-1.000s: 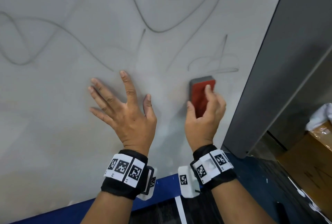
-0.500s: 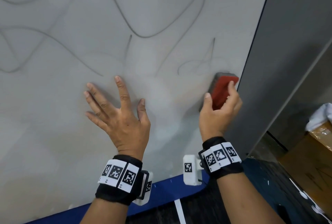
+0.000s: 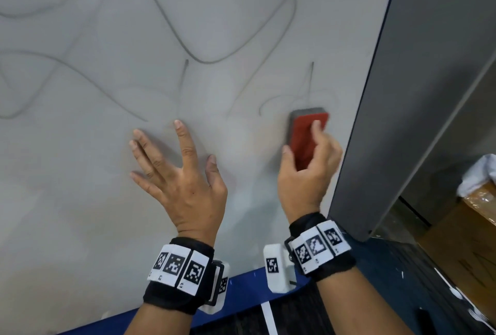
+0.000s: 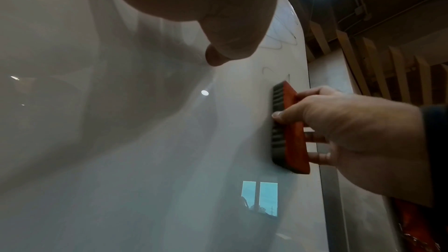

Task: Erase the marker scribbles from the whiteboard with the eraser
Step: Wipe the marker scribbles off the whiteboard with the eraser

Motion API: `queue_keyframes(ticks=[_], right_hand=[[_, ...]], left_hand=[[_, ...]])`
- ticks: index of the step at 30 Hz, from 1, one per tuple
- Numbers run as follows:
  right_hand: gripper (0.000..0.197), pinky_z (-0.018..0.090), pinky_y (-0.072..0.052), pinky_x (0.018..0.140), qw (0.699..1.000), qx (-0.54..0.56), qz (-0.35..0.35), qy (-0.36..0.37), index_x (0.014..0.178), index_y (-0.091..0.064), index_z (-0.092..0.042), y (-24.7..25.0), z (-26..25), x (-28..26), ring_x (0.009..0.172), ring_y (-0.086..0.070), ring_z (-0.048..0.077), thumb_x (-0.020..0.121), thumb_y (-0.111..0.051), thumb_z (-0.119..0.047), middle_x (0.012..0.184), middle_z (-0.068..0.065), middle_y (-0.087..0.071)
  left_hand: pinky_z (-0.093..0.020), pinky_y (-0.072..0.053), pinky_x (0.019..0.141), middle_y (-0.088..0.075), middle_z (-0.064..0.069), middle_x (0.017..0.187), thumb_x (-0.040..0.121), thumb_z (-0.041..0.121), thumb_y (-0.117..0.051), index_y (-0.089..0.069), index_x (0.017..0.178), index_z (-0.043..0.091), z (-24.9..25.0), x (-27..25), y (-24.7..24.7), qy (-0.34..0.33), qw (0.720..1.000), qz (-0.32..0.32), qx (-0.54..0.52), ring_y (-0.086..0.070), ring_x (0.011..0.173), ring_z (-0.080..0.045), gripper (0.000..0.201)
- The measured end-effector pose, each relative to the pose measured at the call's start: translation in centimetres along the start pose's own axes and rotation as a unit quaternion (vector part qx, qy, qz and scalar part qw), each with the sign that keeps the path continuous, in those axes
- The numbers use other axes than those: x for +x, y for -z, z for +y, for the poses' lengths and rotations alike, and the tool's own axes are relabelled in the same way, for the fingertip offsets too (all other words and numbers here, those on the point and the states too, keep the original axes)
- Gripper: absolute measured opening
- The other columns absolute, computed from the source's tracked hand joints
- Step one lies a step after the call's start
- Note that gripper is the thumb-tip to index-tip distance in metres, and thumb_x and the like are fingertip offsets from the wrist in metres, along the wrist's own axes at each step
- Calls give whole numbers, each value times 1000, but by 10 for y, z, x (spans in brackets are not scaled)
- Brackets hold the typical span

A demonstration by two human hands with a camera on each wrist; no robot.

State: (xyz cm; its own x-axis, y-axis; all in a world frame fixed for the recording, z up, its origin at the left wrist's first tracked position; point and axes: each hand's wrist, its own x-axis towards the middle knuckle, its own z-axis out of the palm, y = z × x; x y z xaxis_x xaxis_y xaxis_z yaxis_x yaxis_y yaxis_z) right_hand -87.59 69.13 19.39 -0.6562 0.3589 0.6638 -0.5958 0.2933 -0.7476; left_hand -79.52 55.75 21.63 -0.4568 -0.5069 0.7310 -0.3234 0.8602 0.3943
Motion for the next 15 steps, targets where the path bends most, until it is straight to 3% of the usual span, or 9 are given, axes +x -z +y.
queue_keyframes(ticks=[1, 3, 4, 6, 7, 11, 13, 15], right_hand=[[65, 28, -38, 105, 999, -22, -28, 34, 136, -51, -18, 1, 3, -4, 116, -47, 29, 77, -75, -8, 126, 16, -48], [64, 40, -41, 106, 999, -42, -4, 33, 135, -52, -18, 8, 20, 8, 117, -48, 30, 76, -75, -9, 127, 12, -49], [64, 45, -44, 104, 999, -21, 33, -20, 137, -52, -18, 13, 27, 18, 118, -49, 29, 77, -73, -9, 128, 7, -46], [64, 43, -49, 98, 988, 30, 78, -133, 140, -49, -20, 18, 27, 32, 118, -50, 22, 81, -71, -9, 130, 3, -41], [64, 41, -51, 97, 987, 38, 73, -140, 141, -48, -20, 15, 20, 30, 118, -50, 20, 82, -70, -8, 131, 4, -40], [65, 47, -47, 101, 999, 5, -34, 11, 137, -46, -28, 1, 1, -4, 119, -48, 29, 79, -73, -15, 129, 7, -43], [65, 52, -46, 99, 999, -7, -32, 19, 136, -48, -27, 2, 8, -1, 119, -49, 30, 78, -74, -15, 128, 3, -43], [64, 50, -48, 98, 999, 20, 16, -33, 138, -51, -22, 4, 13, 11, 120, -49, 28, 78, -74, -13, 126, -4, -42]], left_hand=[[-70, -10, 113, -3, -31, 159, 93, 33, -60, -16, 157, 25, 0, 0, 0, 0, 1000, 0, 1, 0, 149, -43, 78], [-70, -10, 113, -3, -30, 159, 93, 34, -60, -15, 157, 25, -1, -1, 0, -2, 1000, 1, 5, 0, 149, -43, 78], [-69, -10, 113, -3, -30, 159, 93, 35, -60, -15, 157, 26, -1, -1, 0, -4, 1000, 2, 7, 0, 149, -43, 78], [-69, -10, 113, -4, -29, 159, 94, 36, -59, -14, 157, 28, -2, -1, 0, -8, 1000, 4, 11, -1, 149, -42, 78], [-69, -10, 113, -4, -29, 159, 94, 36, -59, -13, 157, 28, -2, -2, -1, -8, 1000, 6, 13, -1, 149, -42, 78], [-69, -10, 113, -4, -30, 159, 94, 35, -60, -13, 157, 27, -3, -1, -3, -9, 1000, 10, 12, -2, 149, -43, 78], [-69, -10, 113, -4, -29, 159, 95, 37, -59, -14, 157, 28, -4, -1, -3, -10, 1000, 9, 15, -2, 149, -42, 77], [-69, -11, 114, -5, -29, 160, 96, 39, -58, -13, 157, 29, -6, -1, -3, -14, 1000, 7, 23, -3, 149, -42, 77]])
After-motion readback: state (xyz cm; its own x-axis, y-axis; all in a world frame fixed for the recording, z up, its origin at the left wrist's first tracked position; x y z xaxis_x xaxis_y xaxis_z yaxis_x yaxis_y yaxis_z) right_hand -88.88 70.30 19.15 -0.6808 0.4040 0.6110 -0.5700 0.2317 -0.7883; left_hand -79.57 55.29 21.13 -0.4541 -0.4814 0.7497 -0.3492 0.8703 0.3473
